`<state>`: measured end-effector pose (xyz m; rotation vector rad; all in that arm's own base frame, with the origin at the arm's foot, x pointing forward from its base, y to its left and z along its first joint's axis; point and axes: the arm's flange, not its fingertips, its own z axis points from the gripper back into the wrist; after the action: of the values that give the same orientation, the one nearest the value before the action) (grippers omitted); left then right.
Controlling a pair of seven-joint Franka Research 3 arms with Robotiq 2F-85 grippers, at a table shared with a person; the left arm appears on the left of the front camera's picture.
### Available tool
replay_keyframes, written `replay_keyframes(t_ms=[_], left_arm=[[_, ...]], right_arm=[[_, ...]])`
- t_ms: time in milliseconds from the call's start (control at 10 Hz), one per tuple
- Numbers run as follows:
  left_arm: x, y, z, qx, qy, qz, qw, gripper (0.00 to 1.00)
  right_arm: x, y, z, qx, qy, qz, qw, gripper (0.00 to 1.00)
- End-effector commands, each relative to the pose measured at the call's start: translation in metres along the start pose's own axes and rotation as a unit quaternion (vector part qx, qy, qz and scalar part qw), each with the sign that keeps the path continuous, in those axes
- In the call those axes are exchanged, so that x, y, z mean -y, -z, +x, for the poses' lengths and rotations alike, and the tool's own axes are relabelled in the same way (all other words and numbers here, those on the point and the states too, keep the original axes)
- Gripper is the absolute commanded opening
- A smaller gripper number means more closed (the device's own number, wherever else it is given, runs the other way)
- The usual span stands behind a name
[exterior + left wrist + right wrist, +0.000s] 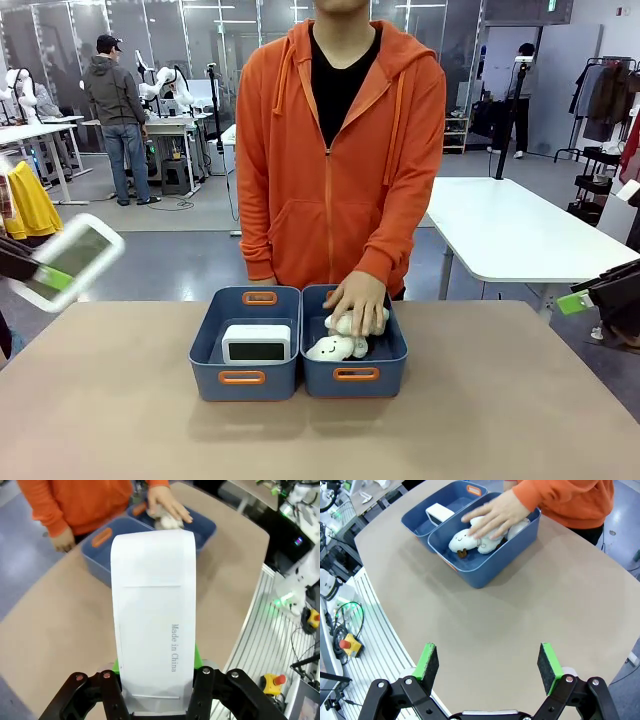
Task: Sort the digital clocks into the basket.
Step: Pick up the Digital clock from the table and place it into the empty Plastic storage basket.
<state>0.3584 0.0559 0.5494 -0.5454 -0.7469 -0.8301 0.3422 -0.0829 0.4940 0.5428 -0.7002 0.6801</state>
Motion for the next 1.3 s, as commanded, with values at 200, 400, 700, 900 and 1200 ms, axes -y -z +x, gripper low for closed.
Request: replay_keyframes(t_ms=[200,400,700,900,1200], left_arm=[[-0.009,-0.027,-0.007,0.072,-0.019,0.016,0.997,0.00],[0.011,0.031,0.013,0.029,-0.028,0.004,0.999,0.00],[0.057,0.167,0.033,-0.067,-0.008,0.113,0.991,0.00],[0.075,0.232,0.030,-0.111,-0.005,0.145,0.983,0.00],[0.080,0.311,0.048,-0.114,-0.038,0.200,0.972,0.00]], right_arm=[[-0.002,0.000,-0.001,-0.004,-0.001,0.005,1.000,1.00],[-0.002,0.000,-0.001,-0.004,-0.001,0.005,1.000,1.00],[-0.002,0.000,-0.001,-0.004,-0.001,0.005,1.000,1.00],[-0.002,0.000,-0.001,-0.004,-0.001,0.005,1.000,1.00],[-0.002,0.000,-0.001,-0.004,-0.001,0.005,1.000,1.00]])
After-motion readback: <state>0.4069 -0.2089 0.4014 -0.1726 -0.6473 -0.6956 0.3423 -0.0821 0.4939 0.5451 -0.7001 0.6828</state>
